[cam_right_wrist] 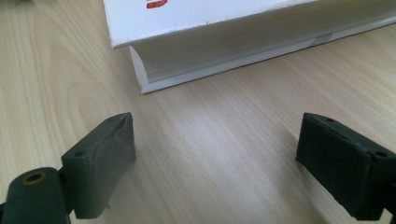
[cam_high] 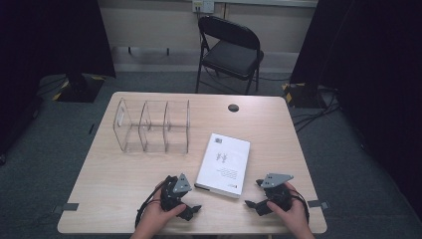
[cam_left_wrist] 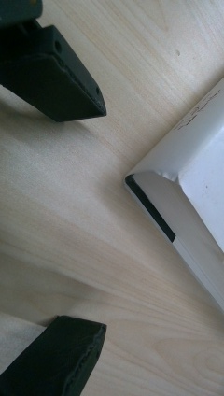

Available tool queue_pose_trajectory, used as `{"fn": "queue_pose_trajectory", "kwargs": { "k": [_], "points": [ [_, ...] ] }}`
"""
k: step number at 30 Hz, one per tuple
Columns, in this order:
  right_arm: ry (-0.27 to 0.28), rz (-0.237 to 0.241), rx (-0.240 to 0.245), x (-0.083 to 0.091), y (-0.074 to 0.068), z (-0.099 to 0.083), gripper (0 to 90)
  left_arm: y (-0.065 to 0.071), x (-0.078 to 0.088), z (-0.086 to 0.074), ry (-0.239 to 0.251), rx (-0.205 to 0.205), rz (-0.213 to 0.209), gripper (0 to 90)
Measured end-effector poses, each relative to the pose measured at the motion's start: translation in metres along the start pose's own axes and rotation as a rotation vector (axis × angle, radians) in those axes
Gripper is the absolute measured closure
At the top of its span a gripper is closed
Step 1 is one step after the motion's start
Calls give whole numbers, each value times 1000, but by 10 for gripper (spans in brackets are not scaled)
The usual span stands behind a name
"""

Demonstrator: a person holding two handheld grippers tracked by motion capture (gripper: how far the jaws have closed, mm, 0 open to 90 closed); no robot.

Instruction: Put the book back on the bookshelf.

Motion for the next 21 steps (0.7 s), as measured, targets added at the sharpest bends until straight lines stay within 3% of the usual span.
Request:
{"fn": "queue_pose_trajectory", "kwargs": {
  "k": [10, 13, 14, 16, 17, 18, 21],
  "points": [
    [23, -25, -20, -1, -2, -1, 105, -1, 0, 0, -2, -5, 1, 0],
    [1, -46, -48, 0, -4, 0, 111, -1, 0, 0, -6, -13, 1, 0],
    [-17, -38, -49, 1, -8, 2, 209, -1, 0, 0, -7, -14, 2, 0],
    [-4, -19, -51, 1, -11, 4, 260, -1, 0, 0, -7, -13, 1, 0],
    [33, 18, -60, -2, -18, 8, 263, 0, -2, 2, 1, 2, 5, 0],
    [36, 29, -60, -4, -22, 11, 264, 0, -2, 2, 1, 2, 5, 0],
    [42, 16, -48, -7, -25, 16, 270, 1, -5, 5, -3, 0, 14, 0]
  ]
}}
Point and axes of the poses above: each handheld gripper's, and its own axes: x roughly backward along the jaws, z roughly out of its top, y roughly to its right, the point moved 7 cm from there along -x, roughly forward along the jaws, and after that the axes turned 12 degrees about z, right-handed, at the moved point
